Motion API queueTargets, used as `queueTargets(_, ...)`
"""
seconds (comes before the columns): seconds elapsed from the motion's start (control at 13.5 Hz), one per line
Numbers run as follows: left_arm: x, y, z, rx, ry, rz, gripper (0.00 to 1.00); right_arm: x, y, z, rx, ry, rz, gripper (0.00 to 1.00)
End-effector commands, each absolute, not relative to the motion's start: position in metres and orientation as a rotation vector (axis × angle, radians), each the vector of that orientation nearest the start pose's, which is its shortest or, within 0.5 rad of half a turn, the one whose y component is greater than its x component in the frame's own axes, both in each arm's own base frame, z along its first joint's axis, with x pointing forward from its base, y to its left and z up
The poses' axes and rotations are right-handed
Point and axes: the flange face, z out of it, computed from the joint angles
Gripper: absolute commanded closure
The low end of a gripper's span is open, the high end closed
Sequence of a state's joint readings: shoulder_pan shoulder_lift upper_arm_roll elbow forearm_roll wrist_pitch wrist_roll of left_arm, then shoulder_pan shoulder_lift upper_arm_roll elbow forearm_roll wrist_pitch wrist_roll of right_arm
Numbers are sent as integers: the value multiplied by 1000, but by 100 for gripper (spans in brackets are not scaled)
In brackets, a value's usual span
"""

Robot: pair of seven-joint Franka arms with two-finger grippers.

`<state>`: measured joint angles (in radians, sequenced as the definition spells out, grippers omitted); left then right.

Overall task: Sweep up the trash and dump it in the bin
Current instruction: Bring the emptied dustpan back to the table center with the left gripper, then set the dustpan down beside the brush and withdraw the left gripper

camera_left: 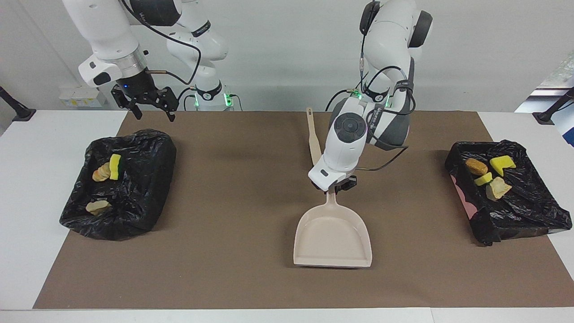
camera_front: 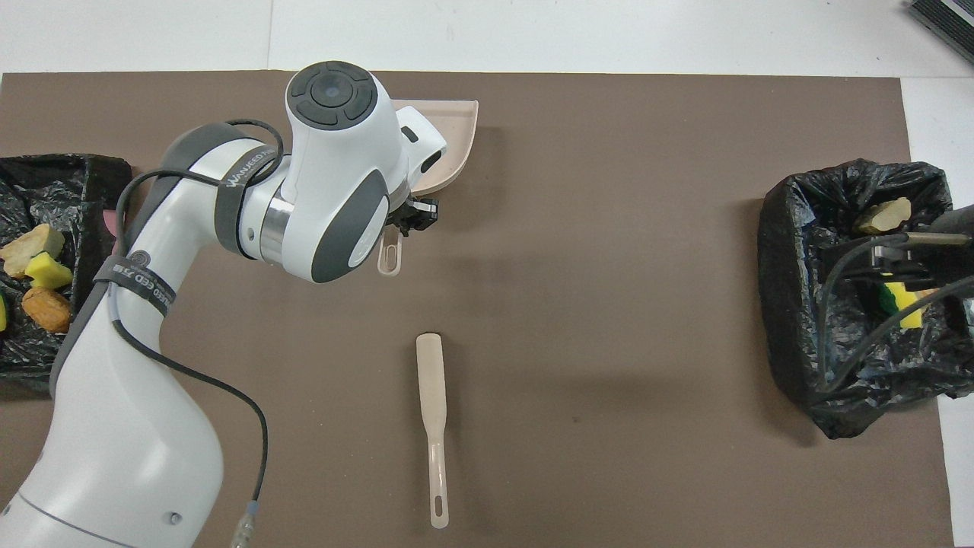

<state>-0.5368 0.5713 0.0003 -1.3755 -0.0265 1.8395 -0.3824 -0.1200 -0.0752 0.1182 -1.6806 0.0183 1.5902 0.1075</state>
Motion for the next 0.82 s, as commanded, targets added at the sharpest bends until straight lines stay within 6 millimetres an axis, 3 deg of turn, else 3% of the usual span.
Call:
queueTargets(0.0, 584, -362, 365, -3109, 223, 133, 100, 529, 3, 617, -3113, 162, 24, 0)
queueTargets(0.15, 574, -358, 359, -3116, 169, 120, 98, 529, 3, 617, -3113, 162, 24, 0)
queueTargets(0.3, 572, -359, 359, -3111, 104, 133, 65, 529, 3, 617, -3113, 162, 24, 0)
queueTargets(0.37, 574, -357, 361, -3111, 97, 131, 21, 529, 3, 617, -3112, 165, 24, 0)
queueTargets(0.44, 575, -354, 366, -3110, 114, 121, 8, 529, 3, 617, -3112, 165, 24, 0)
queueTargets(0.52, 579, -347, 377, -3121, 101, 95, 0, 529, 3, 617, -3112, 165, 24, 0)
queueTargets(0.67, 582, -336, 400, -3134, 77, 51, 0, 529, 3, 617, -3112, 165, 24, 0)
queueTargets(0.74, 589, -317, 417, -3131, 67, 8, 0, 529, 3, 617, -3112, 165, 24, 0)
